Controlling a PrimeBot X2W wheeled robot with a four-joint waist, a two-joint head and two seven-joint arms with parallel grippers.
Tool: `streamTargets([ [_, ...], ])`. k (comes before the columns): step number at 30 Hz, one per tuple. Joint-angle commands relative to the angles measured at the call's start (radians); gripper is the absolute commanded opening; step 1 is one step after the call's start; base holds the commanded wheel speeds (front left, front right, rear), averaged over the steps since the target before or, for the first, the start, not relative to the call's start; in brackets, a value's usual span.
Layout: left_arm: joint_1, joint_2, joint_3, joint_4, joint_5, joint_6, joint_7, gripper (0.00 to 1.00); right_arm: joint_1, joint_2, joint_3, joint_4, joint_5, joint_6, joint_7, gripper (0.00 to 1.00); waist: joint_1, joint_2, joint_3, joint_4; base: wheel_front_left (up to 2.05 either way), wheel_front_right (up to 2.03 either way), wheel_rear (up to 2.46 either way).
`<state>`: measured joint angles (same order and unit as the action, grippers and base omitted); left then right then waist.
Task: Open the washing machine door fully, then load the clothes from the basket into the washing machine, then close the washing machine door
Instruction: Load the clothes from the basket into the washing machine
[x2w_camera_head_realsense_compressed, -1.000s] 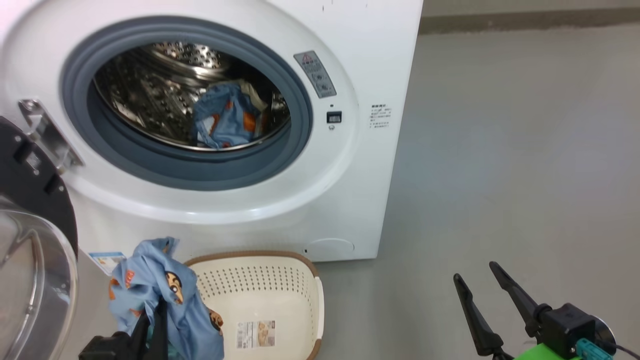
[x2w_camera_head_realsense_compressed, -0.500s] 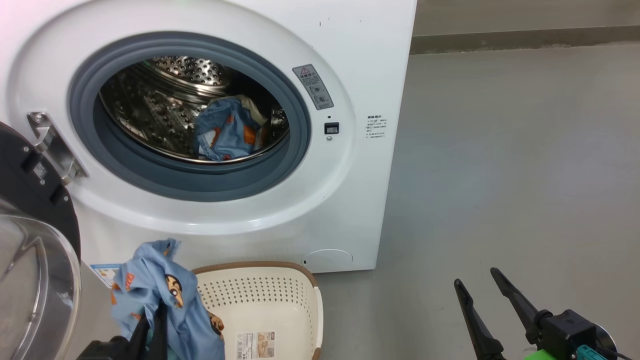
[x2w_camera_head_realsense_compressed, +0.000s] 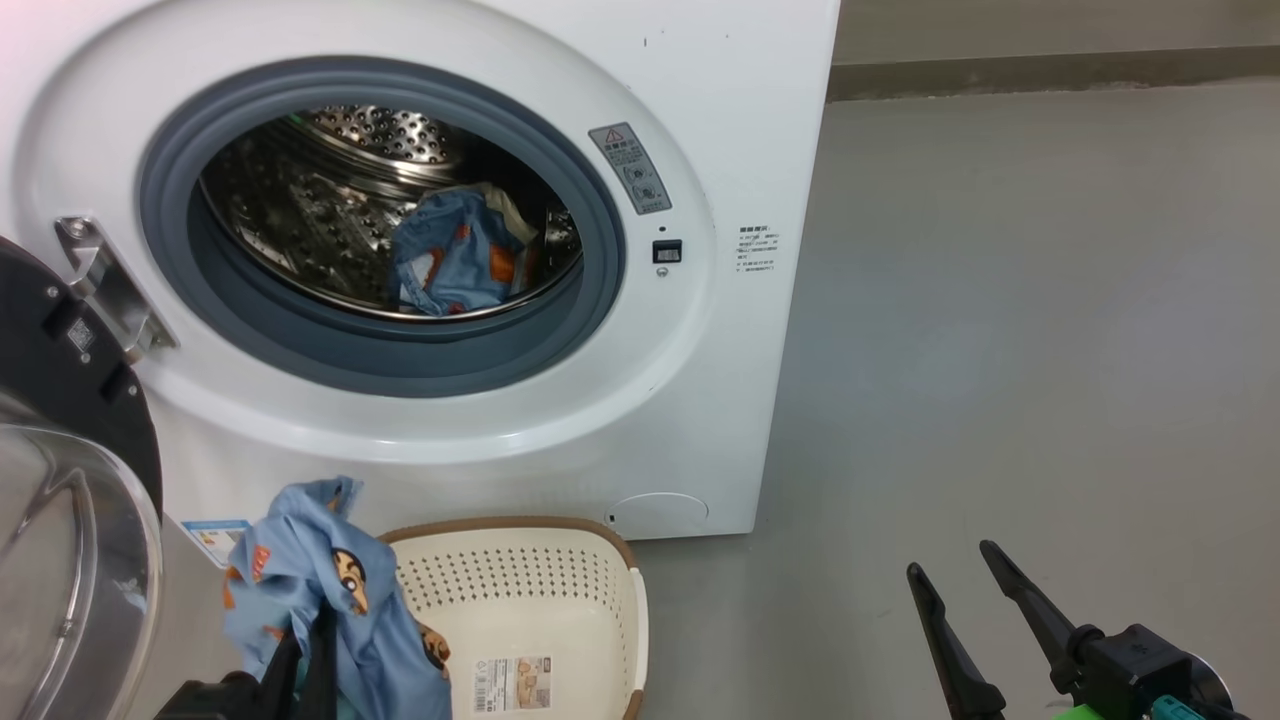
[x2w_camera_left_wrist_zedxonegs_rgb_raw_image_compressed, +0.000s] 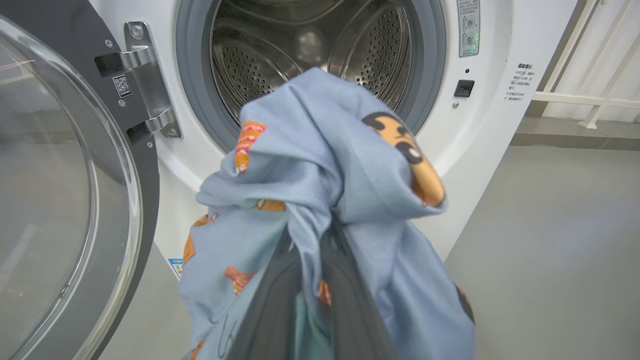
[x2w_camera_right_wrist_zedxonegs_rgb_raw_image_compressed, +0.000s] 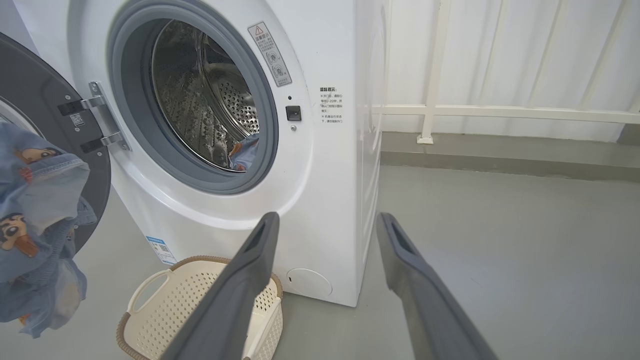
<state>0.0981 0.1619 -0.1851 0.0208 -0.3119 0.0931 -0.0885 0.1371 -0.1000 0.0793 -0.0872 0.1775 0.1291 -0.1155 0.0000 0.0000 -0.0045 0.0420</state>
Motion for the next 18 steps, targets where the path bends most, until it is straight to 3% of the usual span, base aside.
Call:
streamTargets([
  [1,-0.046,0.020,0.036,-0.019,-0.012,0.002,-0.007,0.00,-0.016,-0.009,0.022,-0.033,-0.007,0.002,0.000,1.00,0.0000,0.0000,0.006,-0.001,0.00,0.00,0.00],
  [18,-0.293,-0.005,0.017,0.142,-0.030,-0.028,-0.028,0.00,-0.100,-0.042,0.046,-0.057,0.015,0.002,-0.013,1.00,0.0000,0.0000,0.187,-0.052,0.00,0.00,0.00],
])
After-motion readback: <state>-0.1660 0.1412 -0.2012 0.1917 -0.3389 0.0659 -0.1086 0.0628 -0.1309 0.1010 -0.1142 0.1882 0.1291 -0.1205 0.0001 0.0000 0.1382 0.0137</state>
